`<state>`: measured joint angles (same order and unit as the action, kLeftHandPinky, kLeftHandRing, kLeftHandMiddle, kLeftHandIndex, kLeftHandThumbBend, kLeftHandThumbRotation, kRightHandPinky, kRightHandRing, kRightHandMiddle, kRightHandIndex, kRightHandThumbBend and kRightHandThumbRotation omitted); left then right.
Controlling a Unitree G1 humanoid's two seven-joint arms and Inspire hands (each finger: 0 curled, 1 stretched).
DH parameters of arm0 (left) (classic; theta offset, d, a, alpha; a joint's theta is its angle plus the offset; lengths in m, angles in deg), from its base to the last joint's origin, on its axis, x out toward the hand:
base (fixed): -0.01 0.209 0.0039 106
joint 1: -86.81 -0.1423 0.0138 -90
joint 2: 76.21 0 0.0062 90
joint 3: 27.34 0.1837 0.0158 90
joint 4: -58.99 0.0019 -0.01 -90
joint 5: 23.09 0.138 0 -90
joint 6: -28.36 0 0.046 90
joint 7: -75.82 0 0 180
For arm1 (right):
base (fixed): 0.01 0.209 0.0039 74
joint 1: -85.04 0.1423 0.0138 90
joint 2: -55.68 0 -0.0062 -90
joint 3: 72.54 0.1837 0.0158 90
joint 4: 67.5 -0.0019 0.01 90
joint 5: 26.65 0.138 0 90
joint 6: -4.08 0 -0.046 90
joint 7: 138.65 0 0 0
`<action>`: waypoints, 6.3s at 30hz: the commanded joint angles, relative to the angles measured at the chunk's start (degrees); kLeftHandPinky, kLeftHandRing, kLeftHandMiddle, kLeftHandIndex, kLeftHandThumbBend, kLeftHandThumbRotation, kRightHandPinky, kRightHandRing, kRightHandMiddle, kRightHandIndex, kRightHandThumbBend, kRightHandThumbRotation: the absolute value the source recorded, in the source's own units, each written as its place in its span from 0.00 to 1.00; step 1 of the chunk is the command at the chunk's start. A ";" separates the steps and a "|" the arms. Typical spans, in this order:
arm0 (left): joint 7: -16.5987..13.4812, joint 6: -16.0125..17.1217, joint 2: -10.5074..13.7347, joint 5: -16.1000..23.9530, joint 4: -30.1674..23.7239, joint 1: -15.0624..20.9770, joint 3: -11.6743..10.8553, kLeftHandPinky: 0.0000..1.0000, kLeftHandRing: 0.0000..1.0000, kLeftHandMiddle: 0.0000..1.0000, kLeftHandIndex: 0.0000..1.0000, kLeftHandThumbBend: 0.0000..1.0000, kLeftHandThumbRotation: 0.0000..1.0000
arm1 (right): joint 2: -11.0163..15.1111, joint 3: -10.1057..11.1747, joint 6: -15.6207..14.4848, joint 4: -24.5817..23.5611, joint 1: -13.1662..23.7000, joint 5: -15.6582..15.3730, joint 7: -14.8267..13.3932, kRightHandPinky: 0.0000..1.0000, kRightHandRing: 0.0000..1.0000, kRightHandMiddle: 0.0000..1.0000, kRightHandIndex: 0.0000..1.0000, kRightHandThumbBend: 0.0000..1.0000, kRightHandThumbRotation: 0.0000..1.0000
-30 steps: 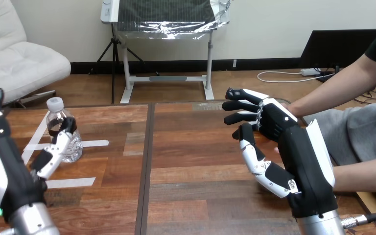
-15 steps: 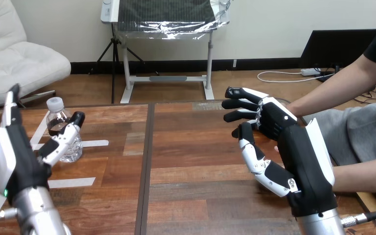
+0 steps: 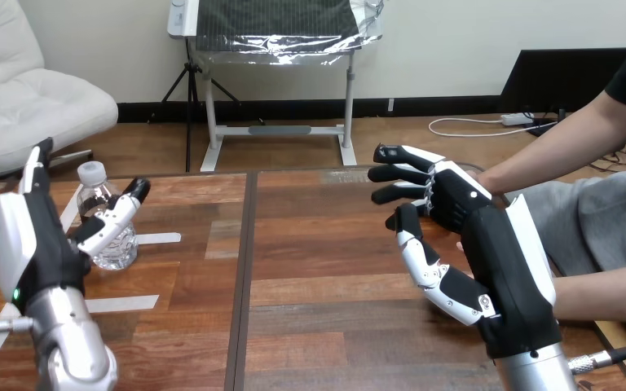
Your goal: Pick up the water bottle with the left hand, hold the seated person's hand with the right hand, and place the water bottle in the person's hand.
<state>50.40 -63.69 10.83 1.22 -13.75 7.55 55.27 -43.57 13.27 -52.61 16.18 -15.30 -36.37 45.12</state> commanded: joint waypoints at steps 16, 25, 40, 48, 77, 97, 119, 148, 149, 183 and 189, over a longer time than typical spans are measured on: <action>1.03 -1.15 5.54 1.31 13.42 13.76 2.12 0.75 0.86 0.89 0.90 0.94 0.54 | 0.40 0.01 -1.43 -0.62 3.95 1.00 0.38 0.48 0.65 0.73 0.78 0.08 0.00; 1.15 -2.36 6.87 1.34 18.43 17.21 3.24 0.77 0.86 0.90 0.90 0.93 0.55 | 0.24 -0.12 -2.53 -1.22 3.77 1.42 0.80 0.49 0.66 0.73 0.78 0.08 0.00; 0.71 -4.25 8.70 1.86 27.79 22.94 5.62 0.77 0.85 0.88 0.88 0.94 0.54 | 0.45 -0.04 -3.07 -1.61 3.68 1.18 1.22 0.50 0.66 0.73 0.77 0.10 0.00; 1.82 -3.33 9.69 0.94 32.73 25.20 6.28 0.78 0.87 0.89 0.88 0.93 0.55 | 0.76 0.07 -2.98 -1.50 3.77 0.85 1.21 0.50 0.66 0.73 0.77 0.10 0.00; 5.63 -3.73 11.65 1.03 44.89 31.37 10.80 0.77 0.85 0.89 0.89 0.98 0.60 | 2.36 0.56 -5.04 -2.86 3.56 -1.11 1.91 0.53 0.69 0.75 0.77 0.11 0.00; 5.67 0.78 11.67 1.13 49.39 32.74 12.97 0.72 0.81 0.85 0.87 0.98 0.62 | 3.08 0.39 -6.66 -4.33 2.81 -0.54 2.33 0.57 0.71 0.76 0.78 0.13 0.00; 3.31 3.30 9.51 -1.80 49.53 33.27 11.84 0.61 0.71 0.75 0.78 0.82 0.37 | 3.23 0.59 -6.68 -4.89 2.23 -1.41 1.95 0.59 0.72 0.76 0.76 0.14 0.00; -1.45 5.69 7.53 -2.27 50.63 31.96 12.54 0.40 0.44 0.48 0.52 0.67 0.00 | 3.84 1.17 -5.60 -4.47 1.69 -2.18 1.67 0.60 0.71 0.75 0.76 0.15 0.00; -1.64 6.13 7.56 -2.25 50.49 31.70 12.58 0.40 0.44 0.48 0.53 0.67 0.00 | 3.85 1.15 -5.57 -4.43 1.71 -2.19 1.65 0.60 0.71 0.75 0.76 0.15 0.00; -4.05 8.28 7.09 -2.25 47.26 27.67 12.63 0.40 0.45 0.49 0.53 0.66 0.00 | 4.44 0.53 -7.23 -5.41 1.51 -2.37 1.72 0.65 0.73 0.75 0.74 0.15 0.00; -4.43 10.30 7.24 -2.19 45.06 25.55 12.64 0.41 0.46 0.49 0.53 0.66 0.00 | 4.45 0.41 -7.27 -5.16 1.79 -2.32 1.74 0.65 0.72 0.75 0.74 0.15 0.00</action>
<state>46.79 -55.44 17.74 -1.20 34.52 32.77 67.17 -38.96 13.46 -60.14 13.63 -15.50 -38.86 47.27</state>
